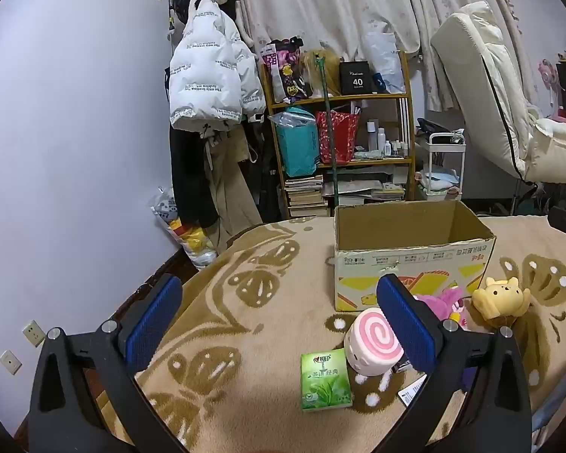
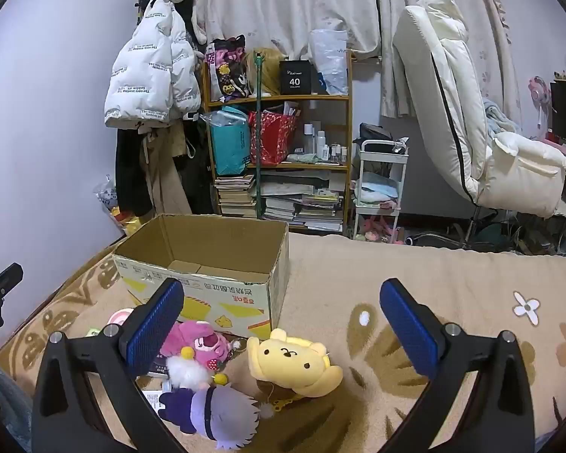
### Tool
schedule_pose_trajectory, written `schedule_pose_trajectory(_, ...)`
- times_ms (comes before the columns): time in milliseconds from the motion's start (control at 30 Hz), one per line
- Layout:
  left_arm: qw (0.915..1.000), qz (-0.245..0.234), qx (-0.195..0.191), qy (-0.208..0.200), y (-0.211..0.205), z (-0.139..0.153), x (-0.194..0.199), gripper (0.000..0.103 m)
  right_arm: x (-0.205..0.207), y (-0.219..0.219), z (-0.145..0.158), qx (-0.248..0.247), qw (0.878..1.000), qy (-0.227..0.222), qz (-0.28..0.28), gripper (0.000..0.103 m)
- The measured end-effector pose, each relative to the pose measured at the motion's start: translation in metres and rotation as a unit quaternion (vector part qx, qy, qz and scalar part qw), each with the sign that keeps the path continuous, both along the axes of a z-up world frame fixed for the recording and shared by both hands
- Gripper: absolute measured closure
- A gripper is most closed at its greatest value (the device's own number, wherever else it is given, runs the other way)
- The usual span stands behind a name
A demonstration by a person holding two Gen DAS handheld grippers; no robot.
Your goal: Organize soft objects
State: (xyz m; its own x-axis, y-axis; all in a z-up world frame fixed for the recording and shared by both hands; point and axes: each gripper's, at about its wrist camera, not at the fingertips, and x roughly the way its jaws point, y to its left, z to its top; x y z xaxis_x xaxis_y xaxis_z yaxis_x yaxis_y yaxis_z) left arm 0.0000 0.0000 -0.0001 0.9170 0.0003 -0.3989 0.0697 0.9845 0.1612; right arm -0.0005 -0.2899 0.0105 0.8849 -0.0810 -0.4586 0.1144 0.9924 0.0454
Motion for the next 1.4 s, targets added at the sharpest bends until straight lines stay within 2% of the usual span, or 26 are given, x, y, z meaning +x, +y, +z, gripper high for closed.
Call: schedule_pose_trajectory(1400, 1.0000, -0.001, 0.004, 0.005, -0.0007, 0.0001, -0.0002, 0.001, 0.0009, 0.0005, -0.0011, -0.001, 1.000, 0.002, 0.000, 0.000)
